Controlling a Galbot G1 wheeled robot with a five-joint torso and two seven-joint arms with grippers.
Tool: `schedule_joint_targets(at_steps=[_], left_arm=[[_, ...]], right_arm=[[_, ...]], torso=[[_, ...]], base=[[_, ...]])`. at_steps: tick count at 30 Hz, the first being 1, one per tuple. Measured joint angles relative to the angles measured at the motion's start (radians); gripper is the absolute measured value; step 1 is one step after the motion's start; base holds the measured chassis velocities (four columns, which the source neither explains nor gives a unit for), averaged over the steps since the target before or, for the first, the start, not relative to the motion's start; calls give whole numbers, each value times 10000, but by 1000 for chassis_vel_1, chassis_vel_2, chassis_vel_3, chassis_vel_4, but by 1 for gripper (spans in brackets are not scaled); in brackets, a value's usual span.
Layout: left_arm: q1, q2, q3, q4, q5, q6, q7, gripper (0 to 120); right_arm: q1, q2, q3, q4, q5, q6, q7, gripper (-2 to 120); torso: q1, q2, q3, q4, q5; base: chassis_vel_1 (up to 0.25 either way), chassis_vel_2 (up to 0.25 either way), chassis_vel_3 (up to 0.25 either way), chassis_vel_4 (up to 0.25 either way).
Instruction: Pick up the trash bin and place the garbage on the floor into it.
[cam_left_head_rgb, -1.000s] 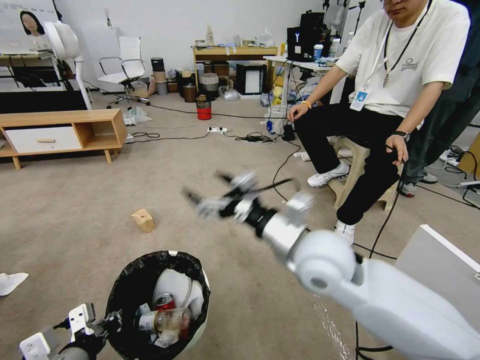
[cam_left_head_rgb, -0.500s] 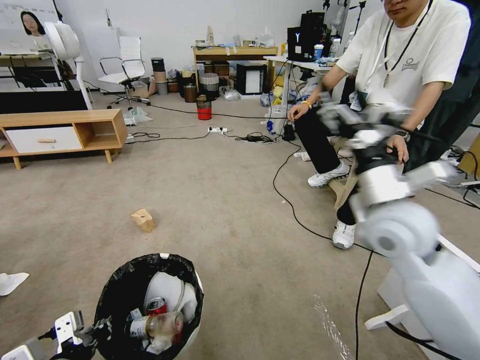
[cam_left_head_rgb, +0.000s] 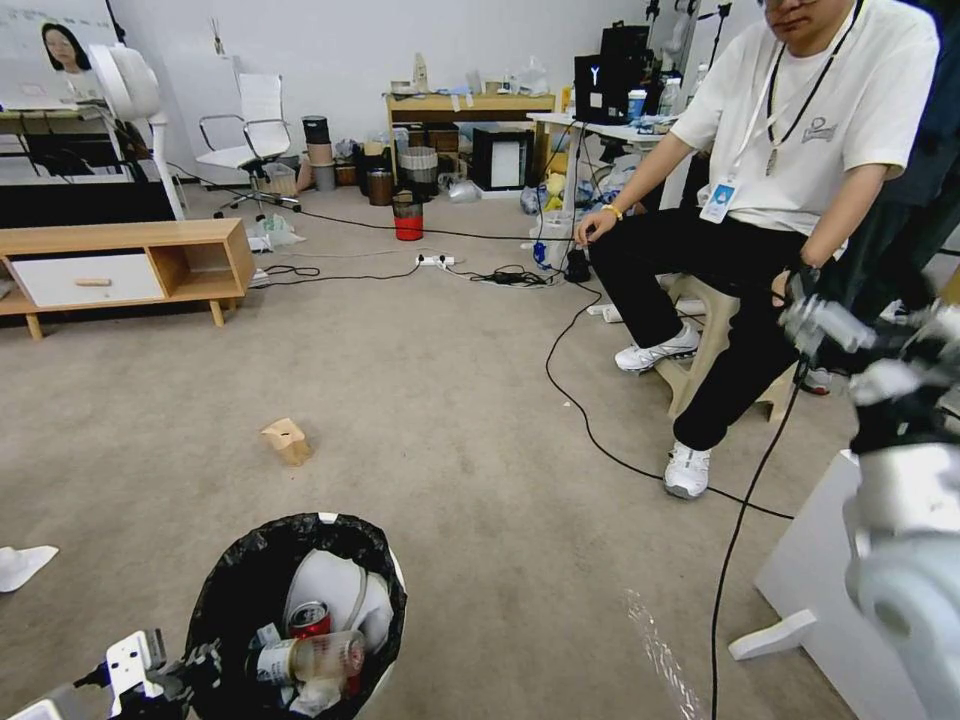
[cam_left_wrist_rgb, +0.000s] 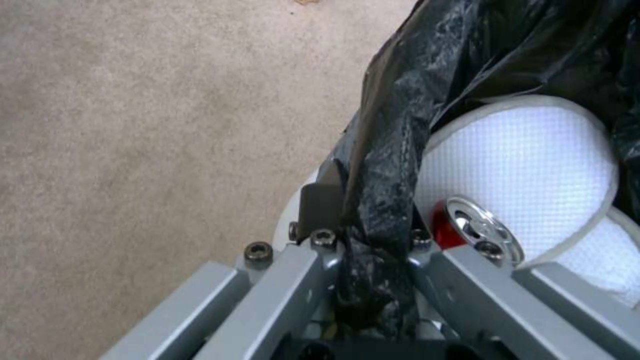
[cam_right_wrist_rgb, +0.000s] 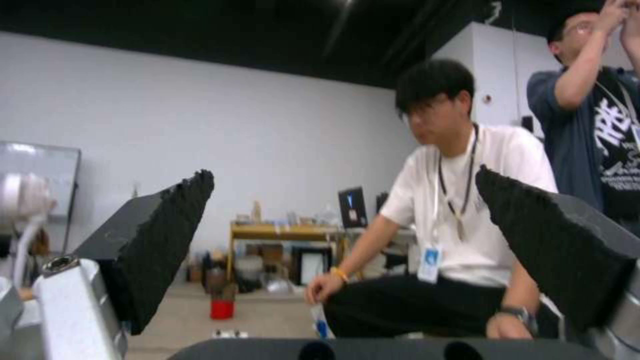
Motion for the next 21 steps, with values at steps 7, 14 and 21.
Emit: schedule_joint_targets(at_steps=[7,14,21], left_arm=[[-29,-105,129,27,337,-97,130,2],[14,-109,170,1,360,-131,169,2],[16,-144,218,-17,377,-143,180,2]], right_arm=[[-875,777,-556,168,-1232,183,-38,100],[-1061,1114,-1189,-73,-1721,335,-52,100],[-1237,1519,-1635,-428,-2551,589,-127,100]], torso=[[0,-1,0,-2,0],[0,-1,1,0,-2],[0,-1,1,-1,-2]], base=[[0,0,0,0],[0,0,0,0],[0,0,0,0]])
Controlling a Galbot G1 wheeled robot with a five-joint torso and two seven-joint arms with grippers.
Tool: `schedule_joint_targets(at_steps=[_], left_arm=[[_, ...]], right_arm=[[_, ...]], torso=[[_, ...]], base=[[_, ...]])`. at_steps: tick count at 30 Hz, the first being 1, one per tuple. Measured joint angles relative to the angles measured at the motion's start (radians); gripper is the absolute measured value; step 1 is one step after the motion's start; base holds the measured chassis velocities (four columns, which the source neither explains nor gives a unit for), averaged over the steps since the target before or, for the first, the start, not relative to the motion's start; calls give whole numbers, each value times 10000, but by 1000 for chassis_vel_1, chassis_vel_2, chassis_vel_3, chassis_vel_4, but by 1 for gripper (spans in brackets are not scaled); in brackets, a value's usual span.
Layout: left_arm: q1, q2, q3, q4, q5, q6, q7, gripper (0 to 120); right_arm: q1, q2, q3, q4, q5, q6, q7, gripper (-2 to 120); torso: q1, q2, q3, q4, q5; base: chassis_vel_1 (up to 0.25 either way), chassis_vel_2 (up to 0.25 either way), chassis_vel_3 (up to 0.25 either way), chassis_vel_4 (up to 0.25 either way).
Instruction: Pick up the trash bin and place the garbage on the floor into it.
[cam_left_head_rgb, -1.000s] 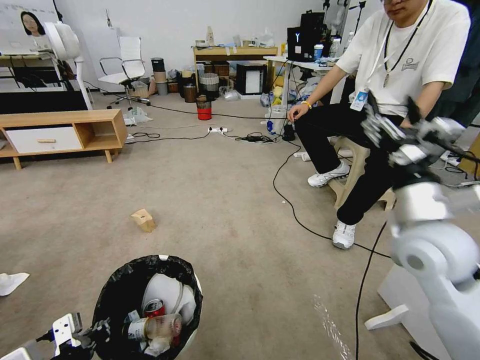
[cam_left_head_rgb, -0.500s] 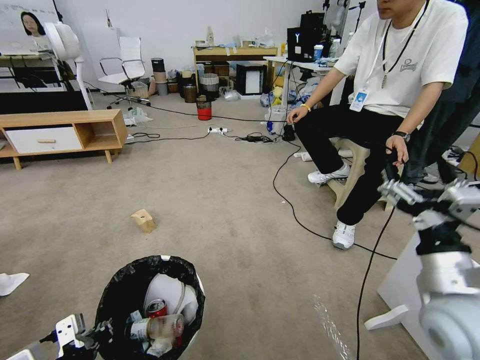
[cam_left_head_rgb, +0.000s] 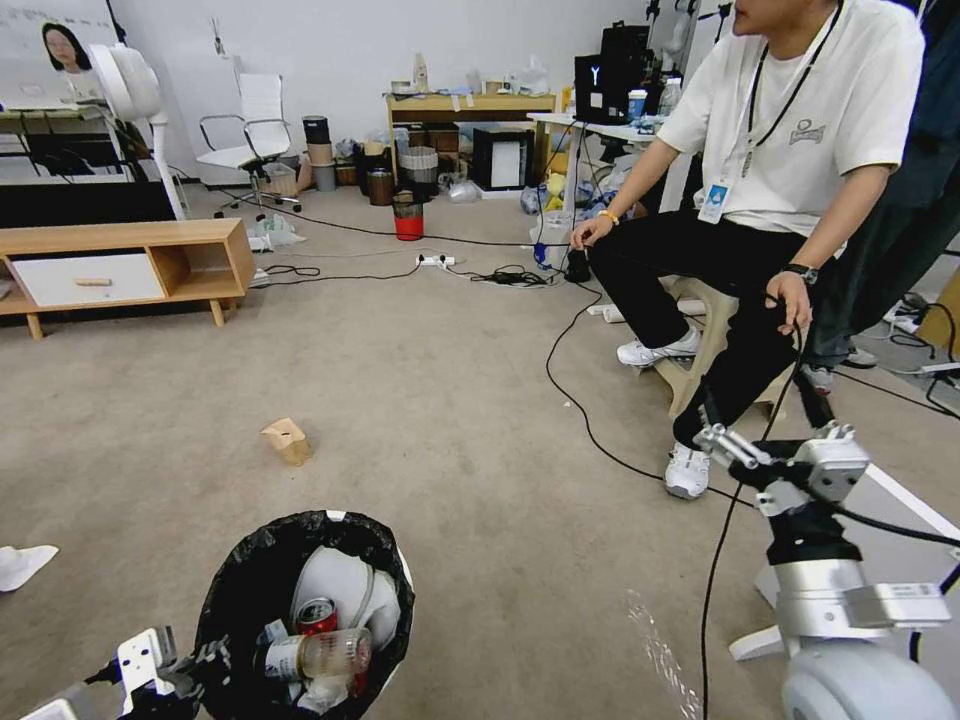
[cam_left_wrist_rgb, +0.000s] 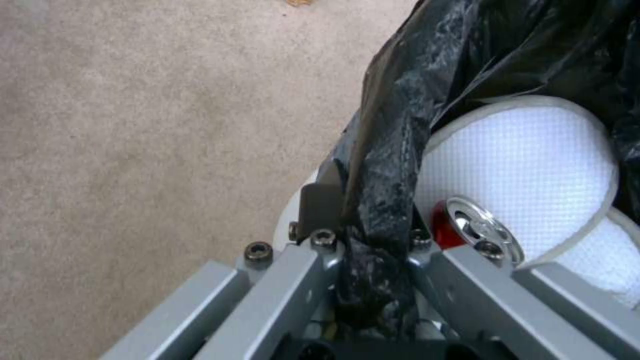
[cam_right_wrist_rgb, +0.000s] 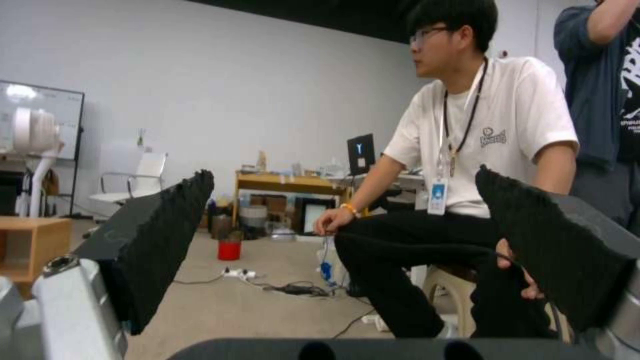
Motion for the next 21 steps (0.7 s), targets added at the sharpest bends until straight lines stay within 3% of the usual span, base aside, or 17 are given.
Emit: schedule_joint_targets(at_steps=[21], left_arm=[[119,-57,-12,-111,72,-72,46,2]], right_arm=[[-39,-37,-134,-335,-144,55,48,100]], torso=[[0,0,1,0,1]], base=[[0,0,0,0]])
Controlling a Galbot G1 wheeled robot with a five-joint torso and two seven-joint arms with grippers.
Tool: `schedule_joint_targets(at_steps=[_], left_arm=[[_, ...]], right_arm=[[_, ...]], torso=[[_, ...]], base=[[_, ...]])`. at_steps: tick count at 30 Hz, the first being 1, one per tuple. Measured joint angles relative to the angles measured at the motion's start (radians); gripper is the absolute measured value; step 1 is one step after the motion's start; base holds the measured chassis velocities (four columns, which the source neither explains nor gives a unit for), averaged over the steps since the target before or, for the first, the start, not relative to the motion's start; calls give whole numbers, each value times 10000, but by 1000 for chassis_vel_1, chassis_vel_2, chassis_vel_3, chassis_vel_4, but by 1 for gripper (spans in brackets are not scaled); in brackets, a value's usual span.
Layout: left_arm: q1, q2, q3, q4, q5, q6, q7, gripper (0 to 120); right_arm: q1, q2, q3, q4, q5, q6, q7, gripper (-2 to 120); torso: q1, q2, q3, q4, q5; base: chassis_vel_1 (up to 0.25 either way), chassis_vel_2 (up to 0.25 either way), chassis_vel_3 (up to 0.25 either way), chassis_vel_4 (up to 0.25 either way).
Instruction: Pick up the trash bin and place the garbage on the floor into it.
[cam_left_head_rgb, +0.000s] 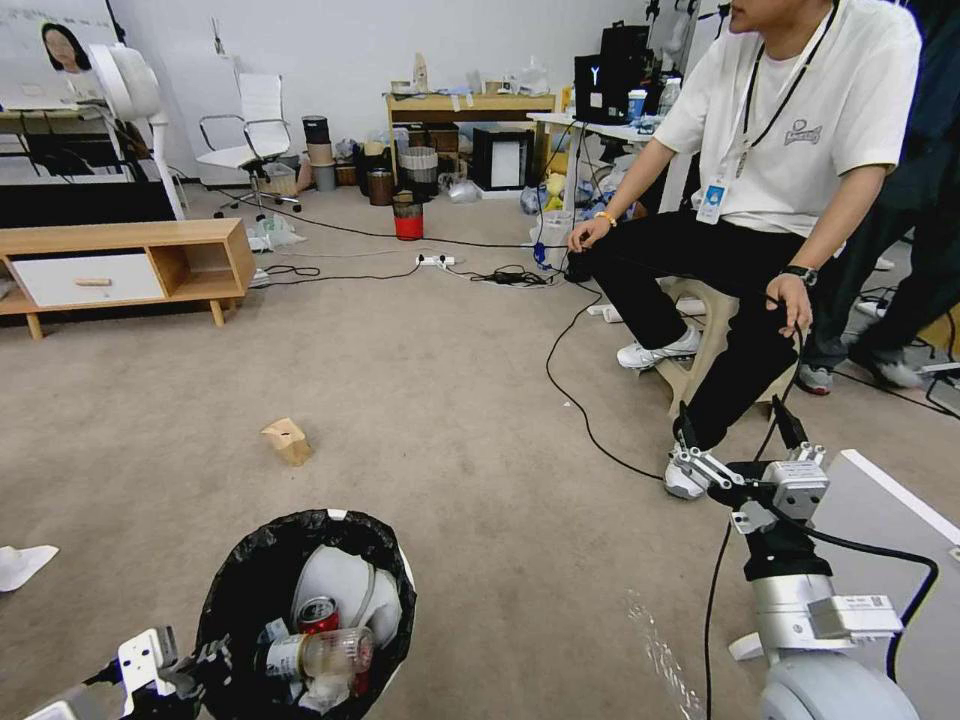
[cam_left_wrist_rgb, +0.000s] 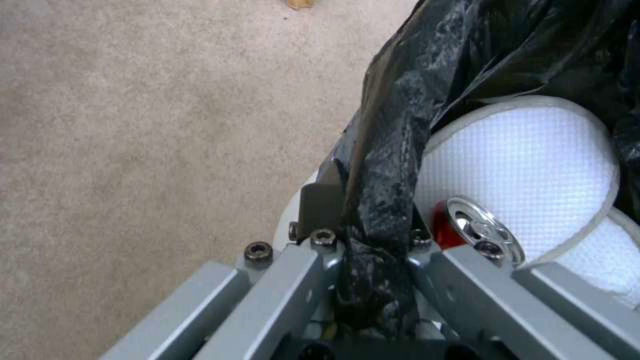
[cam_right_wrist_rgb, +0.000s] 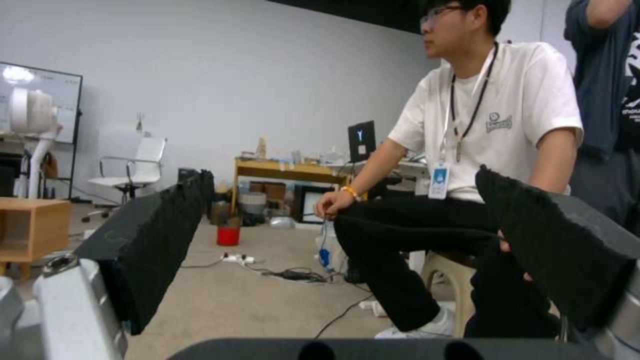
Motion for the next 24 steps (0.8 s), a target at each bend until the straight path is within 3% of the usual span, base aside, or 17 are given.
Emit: schedule_joint_targets(at_steps=[24], left_arm=[[332,-72,-190,-187,-12,-61,30,2]], right_arm=[[100,75,-159,-255,24,188,-24,100]], torso=[[1,0,0,1,0]], base=[[39,45,43,35]])
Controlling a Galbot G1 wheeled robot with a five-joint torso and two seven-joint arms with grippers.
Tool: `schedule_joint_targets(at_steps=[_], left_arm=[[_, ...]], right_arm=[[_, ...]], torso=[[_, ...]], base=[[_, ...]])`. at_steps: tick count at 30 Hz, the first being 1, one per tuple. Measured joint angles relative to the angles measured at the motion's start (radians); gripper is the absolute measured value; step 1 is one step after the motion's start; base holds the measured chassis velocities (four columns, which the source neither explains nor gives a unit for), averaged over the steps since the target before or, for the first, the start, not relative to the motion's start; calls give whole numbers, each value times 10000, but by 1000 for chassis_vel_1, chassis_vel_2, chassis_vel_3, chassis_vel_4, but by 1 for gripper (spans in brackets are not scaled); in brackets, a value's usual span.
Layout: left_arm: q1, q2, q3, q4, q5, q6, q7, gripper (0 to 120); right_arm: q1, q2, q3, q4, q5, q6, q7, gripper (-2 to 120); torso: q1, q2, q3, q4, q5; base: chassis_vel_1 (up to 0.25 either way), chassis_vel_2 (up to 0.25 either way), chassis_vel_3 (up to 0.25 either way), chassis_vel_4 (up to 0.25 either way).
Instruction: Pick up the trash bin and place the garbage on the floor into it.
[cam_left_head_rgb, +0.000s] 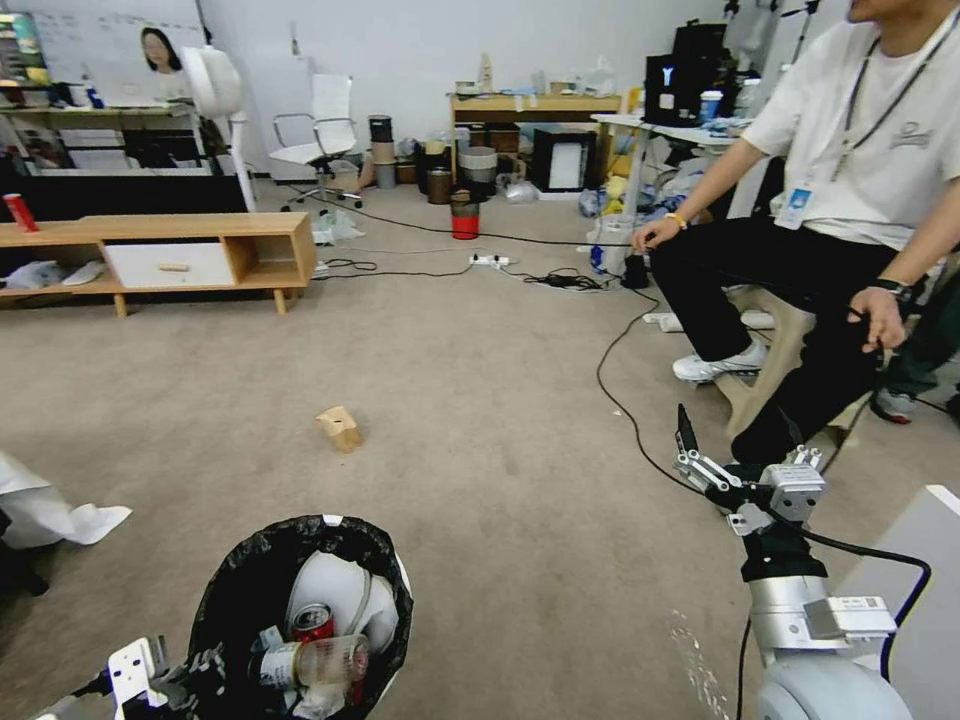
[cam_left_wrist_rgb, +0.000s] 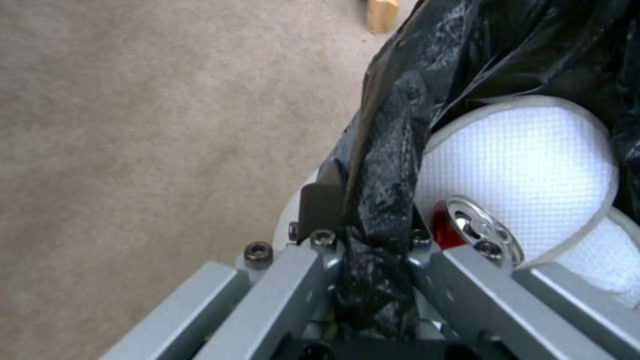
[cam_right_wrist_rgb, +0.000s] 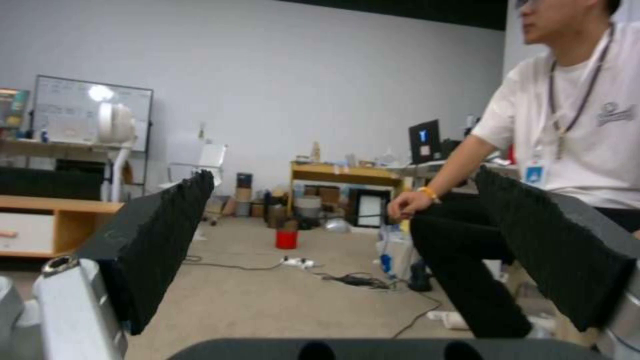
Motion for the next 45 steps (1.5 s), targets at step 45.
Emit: schedule_joint_targets(at_steps=[45], left_arm=[[-79,128,-149,153,-16,-75,-29,2]], right_arm=[[211,276,2,-522,33,500,-469,100]], torso=[[1,-1,0,1,-1]], base=[[24,22,24,25]])
